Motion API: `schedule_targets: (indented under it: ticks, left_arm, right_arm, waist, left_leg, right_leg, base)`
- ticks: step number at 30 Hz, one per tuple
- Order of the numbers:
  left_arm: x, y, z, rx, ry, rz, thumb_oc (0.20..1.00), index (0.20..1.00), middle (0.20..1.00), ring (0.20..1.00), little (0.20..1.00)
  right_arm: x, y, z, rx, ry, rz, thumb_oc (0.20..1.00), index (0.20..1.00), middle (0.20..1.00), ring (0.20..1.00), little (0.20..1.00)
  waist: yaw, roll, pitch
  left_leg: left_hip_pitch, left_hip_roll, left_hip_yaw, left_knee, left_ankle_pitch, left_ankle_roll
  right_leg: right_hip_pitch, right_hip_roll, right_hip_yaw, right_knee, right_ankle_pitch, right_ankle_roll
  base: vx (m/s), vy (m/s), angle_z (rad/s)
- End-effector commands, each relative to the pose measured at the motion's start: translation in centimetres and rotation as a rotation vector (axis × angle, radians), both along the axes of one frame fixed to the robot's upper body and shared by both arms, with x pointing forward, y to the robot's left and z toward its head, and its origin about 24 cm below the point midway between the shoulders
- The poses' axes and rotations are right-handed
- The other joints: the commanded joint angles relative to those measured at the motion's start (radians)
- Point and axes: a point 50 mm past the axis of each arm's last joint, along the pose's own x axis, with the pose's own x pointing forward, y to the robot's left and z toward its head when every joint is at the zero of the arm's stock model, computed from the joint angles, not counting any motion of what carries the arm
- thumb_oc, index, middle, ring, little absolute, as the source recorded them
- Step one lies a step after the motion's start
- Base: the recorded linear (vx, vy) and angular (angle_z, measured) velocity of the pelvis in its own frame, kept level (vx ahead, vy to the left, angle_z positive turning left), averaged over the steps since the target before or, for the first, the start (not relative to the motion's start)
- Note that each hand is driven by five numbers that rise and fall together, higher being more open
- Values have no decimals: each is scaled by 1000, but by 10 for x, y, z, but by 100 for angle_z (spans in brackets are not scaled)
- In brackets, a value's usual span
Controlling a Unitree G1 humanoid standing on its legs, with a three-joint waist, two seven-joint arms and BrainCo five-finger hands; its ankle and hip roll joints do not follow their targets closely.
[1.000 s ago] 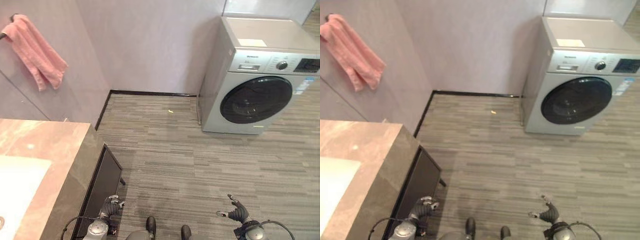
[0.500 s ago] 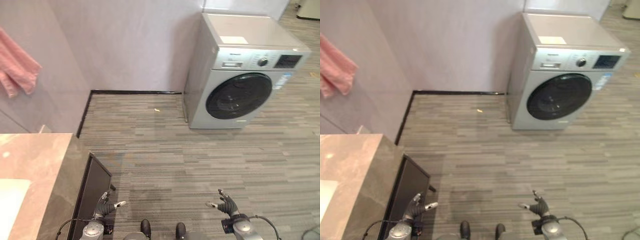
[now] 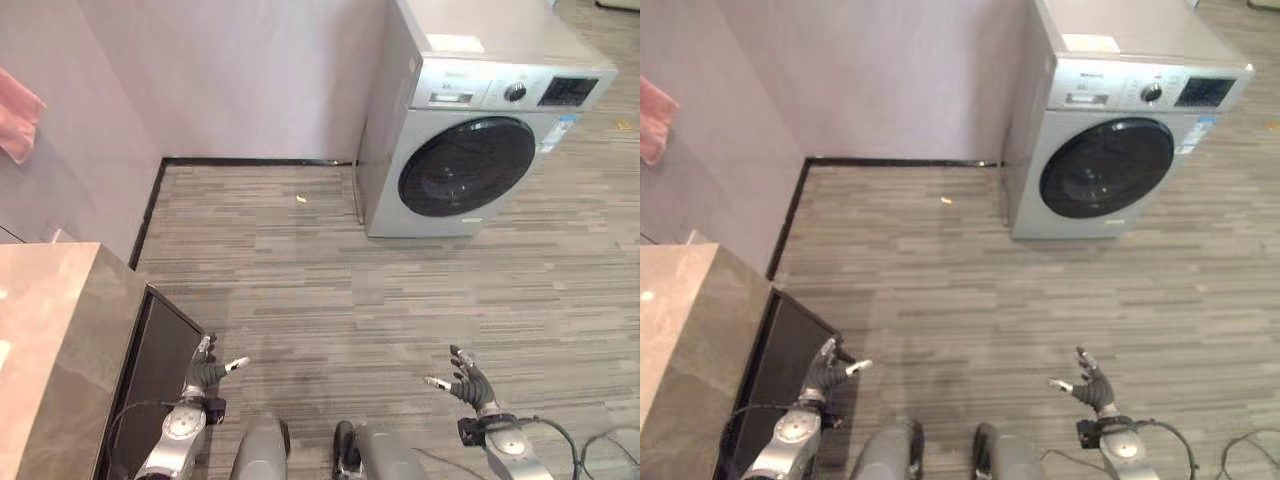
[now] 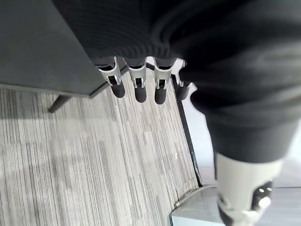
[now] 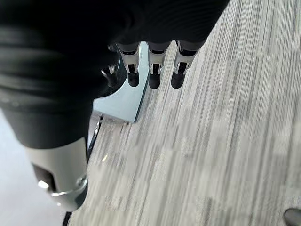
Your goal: Put brush and paste in cup on sink, flatten towel.
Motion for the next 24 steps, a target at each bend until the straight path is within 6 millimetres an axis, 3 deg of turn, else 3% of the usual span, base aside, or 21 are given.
schedule_targets:
  ticks: [1,2,3,4,5,7,8,9,10,11,12,13,14,16,18,19,20,21,22,24]
  left_arm:
    - [4,5,11,43,-80,19,1000,1000,1000,1000,1000]
    - [1,6,9,48,-72,23,1000,1000,1000,1000,1000]
    - [1,7,9,48,-71,23,1000,1000,1000,1000,1000]
    - [-8,8,5,49,-50,25,1000,1000,1000,1000,1000]
    - [-8,8,4,49,-49,25,1000,1000,1000,1000,1000]
    - [-13,11,2,52,-34,31,1000,1000,1000,1000,1000]
    - [-20,15,2,52,-21,32,1000,1000,1000,1000,1000]
    - [-20,15,2,52,-20,32,1000,1000,1000,1000,1000]
    - [-22,14,0,44,-17,26,1000,1000,1000,1000,1000]
    - [-20,15,3,50,-25,20,1000,1000,1000,1000,1000]
    - [-20,16,3,50,-25,20,1000,1000,1000,1000,1000]
    - [-22,16,2,43,-21,17,1000,1000,1000,1000,1000]
    - [-22,16,2,43,-21,17,1000,1000,1000,1000,1000]
    - [-21,17,4,57,-19,4,1000,1000,1000,1000,1000]
    - [-20,16,4,73,-15,-14,1000,1000,1000,1000,1000]
    - [-18,15,6,81,-20,-29,1000,1000,1000,1000,1000]
    - [-17,16,6,89,-21,-31,1000,1000,1000,1000,1000]
    - [-15,15,5,94,-16,-35,1000,1000,1000,1000,1000]
    - [-15,13,3,94,-6,-50,1000,1000,1000,1000,1000]
    - [-15,10,0,92,9,-67,1000,1000,1000,1000,1000]
  right_arm:
    - [3,-4,11,-89,-52,40,1000,1000,1000,1000,1000]
    - [2,-2,9,-104,-40,61,1000,1000,1000,1000,1000]
    - [2,-2,9,-104,-40,61,1000,1000,1000,1000,1000]
    - [1,-2,8,-122,-32,81,1000,1000,1000,1000,1000]
    - [0,-2,8,-122,-31,81,1000,1000,1000,1000,1000]
    - [-2,-3,7,-134,-21,90,1000,1000,1000,1000,1000]
    - [3,1,10,-144,-28,128,1000,1000,1000,1000,1000]
    - [3,1,10,-144,-28,128,1000,1000,1000,1000,1000]
    - [5,10,7,-145,-17,172,1000,1000,1000,1000,1000]
    - [8,12,8,-142,-26,179,1000,1000,1000,1000,1000]
    - [8,12,8,-142,-26,179,1000,1000,1000,1000,1000]
    - [8,16,8,-118,-28,182,1000,1000,1000,1000,1000]
    - [8,16,8,-119,-28,182,1000,1000,1000,1000,1000]
    - [8,18,10,-113,-37,185,1000,1000,1000,1000,1000]
    - [10,18,11,-112,-47,179,1000,1000,1000,1000,1000]
    - [10,20,13,-108,-56,186,1000,1000,1000,1000,1000]
    - [7,21,11,-100,-48,192,1000,1000,1000,1000,1000]
    - [6,22,10,-90,-42,202,1000,1000,1000,1000,1000]
    - [5,20,9,-94,-36,201,1000,1000,1000,1000,1000]
    - [2,18,8,-94,-27,197,1000,1000,1000,1000,1000]
  waist:
    - [22,0,-45]
    - [36,5,-54]
    - [37,4,-53]
    - [63,21,-66]
    - [63,18,-64]
    - [63,19,-70]
    - [66,17,-93]
    - [69,19,-94]
    - [81,-5,-115]
    - [85,-13,-123]
    - [84,-17,-122]
    - [80,-23,-125]
    - [83,-20,-127]
    - [53,8,-105]
    - [41,19,-101]
    - [23,29,-96]
    - [10,32,-88]
    - [0,48,-88]
    - [-23,46,-77]
    - [-45,36,-75]
  left_leg:
    - [-18,-47,61,-245,52,71]
    - [-25,-56,58,-349,83,73]
    - [-22,-57,59,-352,84,73]
    - [-36,-55,49,-543,175,57]
    - [-25,-58,52,-556,181,58]
    - [-35,-32,137,-666,225,46]
    - [-11,-10,193,-652,226,59]
    - [-12,-5,194,-653,228,59]
    - [-18,-42,186,-596,217,86]
    - [-18,-54,198,-576,194,104]
    - [-17,-58,199,-573,191,105]
    - [22,-92,203,-550,135,145]
    - [20,-88,204,-552,137,145]
    - [126,-140,154,-571,78,189]
    - [149,-146,134,-572,59,197]
    - [191,-156,98,-592,44,203]
    - [237,-164,83,-608,29,205]
    - [307,-161,70,-632,10,194]
    - [342,-178,29,-638,1,187]
    - [389,-198,-12,-643,-8,175]
  right_leg:
    - [212,35,-7,-195,76,105]
    - [249,43,8,-244,81,113]
    - [252,42,9,-245,81,114]
    - [313,63,34,-316,86,130]
    - [319,59,35,-322,88,131]
    - [362,51,43,-363,100,144]
    - [393,31,40,-369,100,165]
    - [391,34,44,-370,104,164]
    - [395,-21,34,-326,147,204]
    - [364,-38,41,-238,198,223]
    - [365,-42,40,-235,193,225]
    - [324,-83,60,-61,366,252]
    - [320,-79,62,-62,370,251]
    - [218,-86,79,168,504,238]
    - [182,-54,96,194,492,235]
    - [115,-7,116,222,434,232]
    - [44,-15,94,204,384,220]
    - [-18,-61,8,118,325,196]
    - [-49,-43,13,85,288,190]
    - [-106,-14,37,-41,313,200]
  base:
    - [405,78,11]
    - [276,75,2]
    - [450,132,-8]
    - [292,86,-10]
    - [452,138,-7]
    - [463,170,-21]
    - [459,186,-23]
    - [664,320,-25]
    - [460,275,-31]
    - [474,276,-35]
    - [442,324,-32]
    - [307,236,-11]
    - [461,361,-1]
    - [478,357,44]
    - [387,197,78]
    - [478,193,84]
    - [581,235,104]
    - [585,172,53]
    - [578,87,49]
    - [491,-50,57]
